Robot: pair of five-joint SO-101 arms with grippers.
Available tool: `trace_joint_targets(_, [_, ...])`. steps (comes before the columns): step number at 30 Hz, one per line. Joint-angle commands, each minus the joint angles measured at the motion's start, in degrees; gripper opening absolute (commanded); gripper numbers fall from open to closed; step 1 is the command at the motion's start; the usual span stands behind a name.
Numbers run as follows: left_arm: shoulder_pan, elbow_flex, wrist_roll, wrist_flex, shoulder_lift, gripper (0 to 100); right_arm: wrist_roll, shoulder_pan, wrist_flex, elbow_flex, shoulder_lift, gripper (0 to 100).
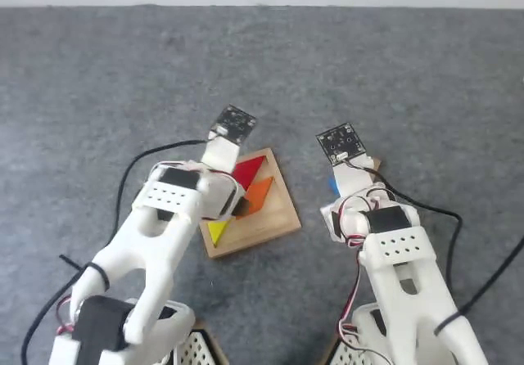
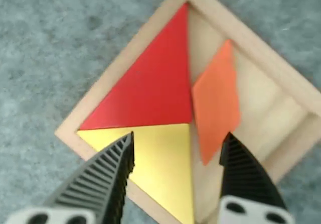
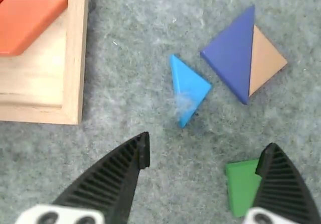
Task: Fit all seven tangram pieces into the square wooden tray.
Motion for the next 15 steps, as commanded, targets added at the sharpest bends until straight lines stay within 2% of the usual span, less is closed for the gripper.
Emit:
trace_joint_targets(1, [3.6,0.0,1.1,-0.1,-2.5,26,-0.6,0.3,-0.2,-0.6,-1.7,35.1])
trace_joint_targets(10, [4.7,1.4,1.5,-2.7,-1.9,26,-0.6,0.3,-0.2,-0.6,-1.7,35.1])
trace_joint_targets(15, [3.6,-3.6,1.5,-4.0,6.9,26,-0.6,0.3,-0.1,-0.5,-1.7,35.1])
